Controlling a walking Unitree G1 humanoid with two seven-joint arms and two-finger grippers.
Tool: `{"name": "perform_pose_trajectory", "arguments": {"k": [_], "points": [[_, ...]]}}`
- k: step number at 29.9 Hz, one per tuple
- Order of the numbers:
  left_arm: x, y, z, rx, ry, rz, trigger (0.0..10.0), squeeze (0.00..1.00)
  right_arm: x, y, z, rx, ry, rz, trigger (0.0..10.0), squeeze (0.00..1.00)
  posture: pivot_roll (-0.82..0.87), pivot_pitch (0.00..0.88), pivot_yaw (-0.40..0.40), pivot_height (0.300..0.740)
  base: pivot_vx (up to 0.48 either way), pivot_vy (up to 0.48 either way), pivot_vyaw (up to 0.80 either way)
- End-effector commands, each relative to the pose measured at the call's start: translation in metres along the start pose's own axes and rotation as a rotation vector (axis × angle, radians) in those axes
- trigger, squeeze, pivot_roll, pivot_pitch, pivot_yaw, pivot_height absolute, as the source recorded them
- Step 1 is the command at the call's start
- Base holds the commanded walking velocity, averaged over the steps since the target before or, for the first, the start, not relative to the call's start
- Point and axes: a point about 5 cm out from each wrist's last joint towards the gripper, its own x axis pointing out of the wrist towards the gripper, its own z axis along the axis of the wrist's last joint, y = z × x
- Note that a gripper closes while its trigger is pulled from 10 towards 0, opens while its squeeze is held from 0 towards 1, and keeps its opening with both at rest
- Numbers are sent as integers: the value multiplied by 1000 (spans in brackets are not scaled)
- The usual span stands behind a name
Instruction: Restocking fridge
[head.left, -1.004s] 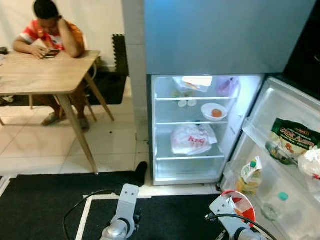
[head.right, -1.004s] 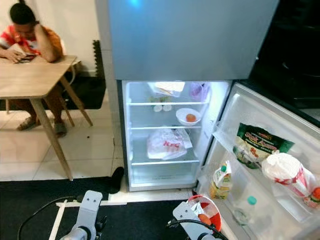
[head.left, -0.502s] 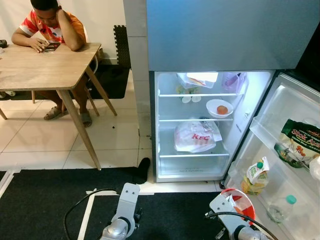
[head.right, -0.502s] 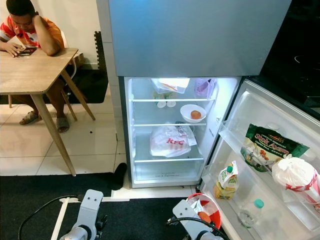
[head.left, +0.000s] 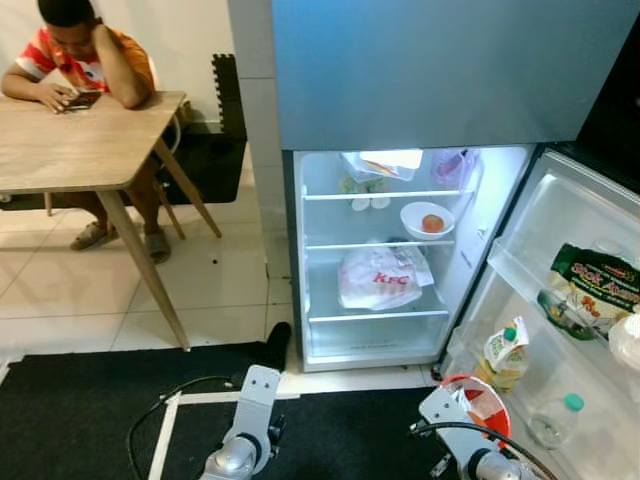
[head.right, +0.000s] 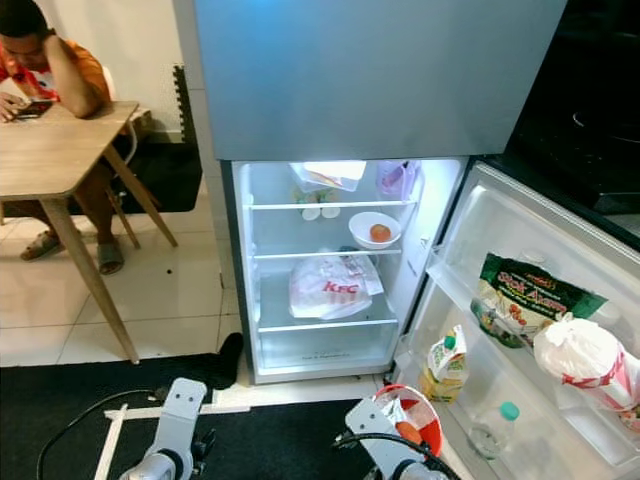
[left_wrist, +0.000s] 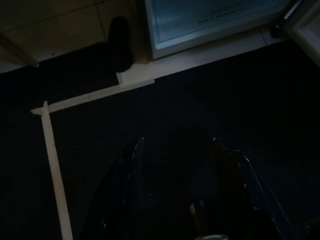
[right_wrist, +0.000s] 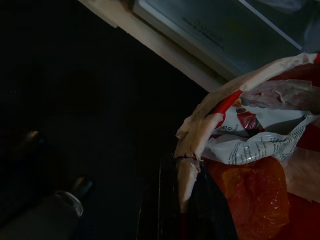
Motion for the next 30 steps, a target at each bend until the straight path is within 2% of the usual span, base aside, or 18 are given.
{"name": "perform_pose_trajectory", "arguments": {"k": [1, 30], "points": [[0, 1, 1, -1, -6, 0, 10000, 0, 0, -5, 6, 20, -29, -18, 10000, 0, -23, 0, -27, 740, 352, 0, 0], [0, -1, 1, 5, -9, -18, 10000, 0, 0, -4, 3, 63, -24, -20, 10000, 0, -27, 0, -19, 740, 348, 0, -27]]}}
